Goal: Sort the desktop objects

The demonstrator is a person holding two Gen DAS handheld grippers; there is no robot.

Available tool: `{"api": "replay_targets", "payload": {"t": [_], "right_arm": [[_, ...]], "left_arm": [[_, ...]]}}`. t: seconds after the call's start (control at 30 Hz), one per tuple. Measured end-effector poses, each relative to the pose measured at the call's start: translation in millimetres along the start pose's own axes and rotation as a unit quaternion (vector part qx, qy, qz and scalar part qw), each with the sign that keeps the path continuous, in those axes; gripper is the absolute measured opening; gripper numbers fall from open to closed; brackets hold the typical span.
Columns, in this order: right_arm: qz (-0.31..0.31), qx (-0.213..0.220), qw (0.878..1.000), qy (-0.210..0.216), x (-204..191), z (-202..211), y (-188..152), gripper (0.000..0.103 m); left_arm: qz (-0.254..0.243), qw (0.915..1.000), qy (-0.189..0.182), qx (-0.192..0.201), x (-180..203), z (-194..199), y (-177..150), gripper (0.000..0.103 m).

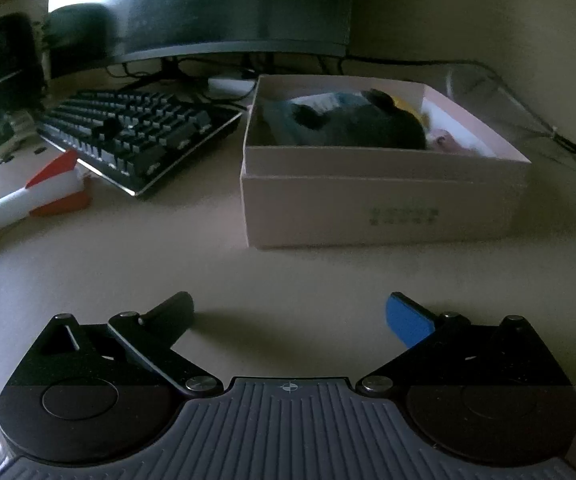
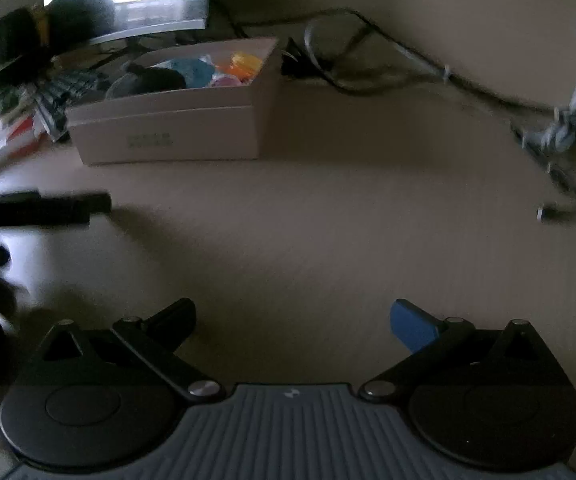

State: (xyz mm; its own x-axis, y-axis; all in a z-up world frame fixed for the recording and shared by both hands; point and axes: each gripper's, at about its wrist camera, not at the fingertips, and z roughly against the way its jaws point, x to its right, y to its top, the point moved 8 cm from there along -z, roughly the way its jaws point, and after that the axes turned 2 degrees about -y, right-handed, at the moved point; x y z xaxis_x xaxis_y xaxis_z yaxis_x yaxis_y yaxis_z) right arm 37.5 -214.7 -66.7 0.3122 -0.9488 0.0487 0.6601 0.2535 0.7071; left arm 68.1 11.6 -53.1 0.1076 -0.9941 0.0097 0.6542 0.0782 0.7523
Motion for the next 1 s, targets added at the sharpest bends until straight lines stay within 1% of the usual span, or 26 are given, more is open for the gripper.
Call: {"api": "replay_targets", "payload": {"t": [0.07, 0.1, 0.17, 0.27, 0.4, 0.67, 0.87, 1.0], "right_arm": [[0.012, 0.014, 1.000, 0.020, 0, -4, 3, 0.103], [0.001, 0.015, 0.999, 0.031, 1, -8, 7, 0.103], [-0.006, 0.031, 0.999, 0.019, 5, -13, 11, 0.103], [-0.016, 0.043, 0.999, 0.009, 7, -19, 16, 0.103], [-0.014, 0.043, 0.999, 0.012, 11, -21, 16, 0.103], [-0.011, 0.044, 0.999, 0.014, 10, -20, 15, 0.103], [-0.011, 0.044, 0.999, 0.015, 10, -20, 15, 0.103], [-0.011, 0.044, 0.999, 0.015, 11, -20, 15, 0.103]], "left_arm": [[0.000, 1.0000, 0.001, 0.001, 0, -1, 0, 0.103], [-0.001, 1.0000, 0.001, 0.001, 0, -1, 0, 0.103], [-0.001, 1.0000, 0.002, 0.001, 0, -1, 0, 0.103], [-0.002, 1.0000, 0.005, 0.002, 1, 0, -1, 0.103], [0.000, 1.0000, 0.008, 0.003, 1, 2, -2, 0.103], [0.001, 1.0000, -0.001, 0.002, 0, 2, -2, 0.103], [-0.001, 1.0000, 0.002, 0.002, 1, 2, -1, 0.103], [0.000, 0.9999, 0.010, 0.003, 3, 6, -4, 0.103]]}}
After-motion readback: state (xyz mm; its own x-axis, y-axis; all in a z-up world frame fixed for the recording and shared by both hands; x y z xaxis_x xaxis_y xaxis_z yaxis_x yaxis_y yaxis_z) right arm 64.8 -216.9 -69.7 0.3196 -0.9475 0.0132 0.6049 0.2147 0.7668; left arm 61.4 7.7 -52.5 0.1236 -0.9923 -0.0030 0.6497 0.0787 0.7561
